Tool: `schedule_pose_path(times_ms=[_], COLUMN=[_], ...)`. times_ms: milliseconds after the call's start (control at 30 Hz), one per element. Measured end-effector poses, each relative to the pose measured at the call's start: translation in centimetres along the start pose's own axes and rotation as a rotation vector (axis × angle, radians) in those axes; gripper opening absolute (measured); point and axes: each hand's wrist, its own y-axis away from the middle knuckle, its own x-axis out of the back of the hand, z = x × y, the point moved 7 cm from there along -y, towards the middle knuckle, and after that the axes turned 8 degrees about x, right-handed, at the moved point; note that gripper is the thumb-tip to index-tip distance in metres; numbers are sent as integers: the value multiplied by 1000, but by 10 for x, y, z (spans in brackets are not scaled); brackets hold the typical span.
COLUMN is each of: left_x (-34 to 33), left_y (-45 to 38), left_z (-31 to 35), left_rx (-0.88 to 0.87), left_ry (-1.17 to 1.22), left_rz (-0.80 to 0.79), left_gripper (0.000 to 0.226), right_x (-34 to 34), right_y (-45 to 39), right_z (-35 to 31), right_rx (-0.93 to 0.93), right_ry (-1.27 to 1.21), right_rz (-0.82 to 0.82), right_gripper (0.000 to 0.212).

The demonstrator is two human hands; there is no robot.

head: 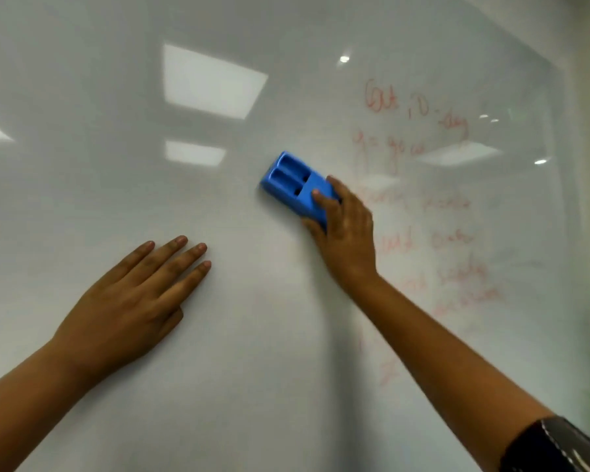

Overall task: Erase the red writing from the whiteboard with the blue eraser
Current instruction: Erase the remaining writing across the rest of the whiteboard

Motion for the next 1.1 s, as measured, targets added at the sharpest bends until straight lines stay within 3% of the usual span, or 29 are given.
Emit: schedule_pose_path(times_ms=[133, 233, 400, 600, 700, 933, 1100], left_x=[-2, -5, -5, -4, -7, -16, -12], left_y=[1, 2, 2, 1, 2, 4, 0], left_z=[-3, -2, -2, 0, -2, -7, -3], left_rx=[-6, -4, -13, -7, 1, 7, 54], left_ry=[-12, -13, -29, -36, -34, -31, -40], left_rz=[-7, 5, 9, -4, -8, -61, -28], left_gripper=[51, 51, 51, 51, 50, 52, 47], right_x=[-5, -8, 3, 16, 21, 17, 14], right_y=[-36, -30, 53, 199, 182, 79, 138], right_z=[44, 42, -8, -42, -26, -2, -39], right_rx=[-248, -285, -149, 46, 92, -176, 80], right_ry=[-82, -125, -176, -140, -148, -148, -114], right_rz=[-25, -19, -14, -280, -346, -205, -336], right_gripper=[39, 41, 55, 74, 77, 63, 80])
